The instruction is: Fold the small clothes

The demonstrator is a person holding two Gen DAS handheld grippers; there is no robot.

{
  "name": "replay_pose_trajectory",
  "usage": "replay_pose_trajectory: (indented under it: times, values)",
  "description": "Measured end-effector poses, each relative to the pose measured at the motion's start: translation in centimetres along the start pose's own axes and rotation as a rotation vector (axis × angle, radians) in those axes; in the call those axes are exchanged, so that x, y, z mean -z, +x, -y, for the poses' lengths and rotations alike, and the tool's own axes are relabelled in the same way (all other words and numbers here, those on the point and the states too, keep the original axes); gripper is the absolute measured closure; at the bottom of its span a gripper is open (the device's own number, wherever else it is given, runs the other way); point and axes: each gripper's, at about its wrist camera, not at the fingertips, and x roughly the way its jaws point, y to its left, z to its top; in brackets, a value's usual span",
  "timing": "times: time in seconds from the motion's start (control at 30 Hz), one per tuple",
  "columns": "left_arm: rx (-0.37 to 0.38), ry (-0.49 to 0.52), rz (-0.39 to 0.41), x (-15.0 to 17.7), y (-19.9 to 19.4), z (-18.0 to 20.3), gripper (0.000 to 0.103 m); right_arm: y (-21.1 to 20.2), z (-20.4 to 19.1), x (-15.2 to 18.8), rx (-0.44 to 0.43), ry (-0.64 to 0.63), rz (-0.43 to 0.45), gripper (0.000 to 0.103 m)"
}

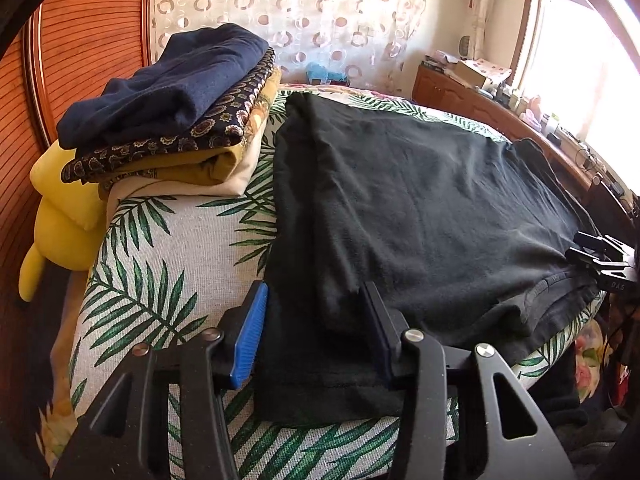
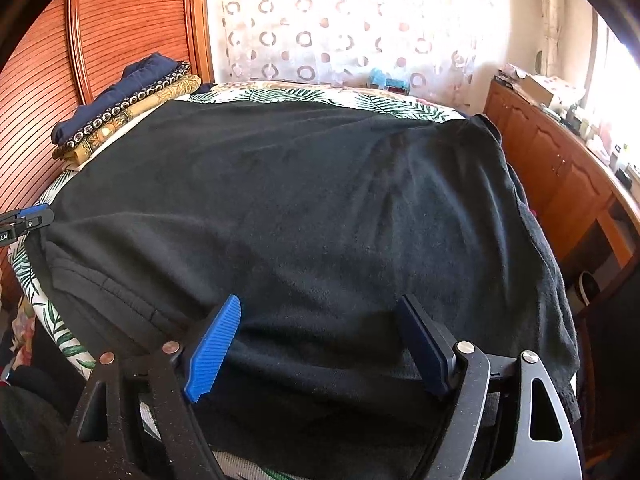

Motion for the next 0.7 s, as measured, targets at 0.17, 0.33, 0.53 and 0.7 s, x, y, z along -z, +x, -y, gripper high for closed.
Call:
replay_pose_trajectory:
  times: [0.17, 0.33, 0.53, 0.7]
  values:
    - [0.034, 0.023, -0.008, -0.1, 0.2, 0.7, 0.09, -0.1, 0.3, 0.6, 0.0, -0.004, 0.039, 0.018]
    - [0.053, 0.057, 0.036, -0.8, -0.7, 2.1, 0.093, 0.0, 0.8, 0.9, -0.008, -0.005, 0.034, 0.017]
    - [0.131, 0.093, 0.132, -4.0, -3.6, 5.0, 0.093, -1.4, 1.8, 0.9, -0.017, 0.016, 0.045, 0.017]
    - [0.232, 0.138, 0.179, -7.2, -4.3, 8.9, 0.093, -4.3, 4.2, 1.4, -0.014, 0.067, 0.107, 0.017]
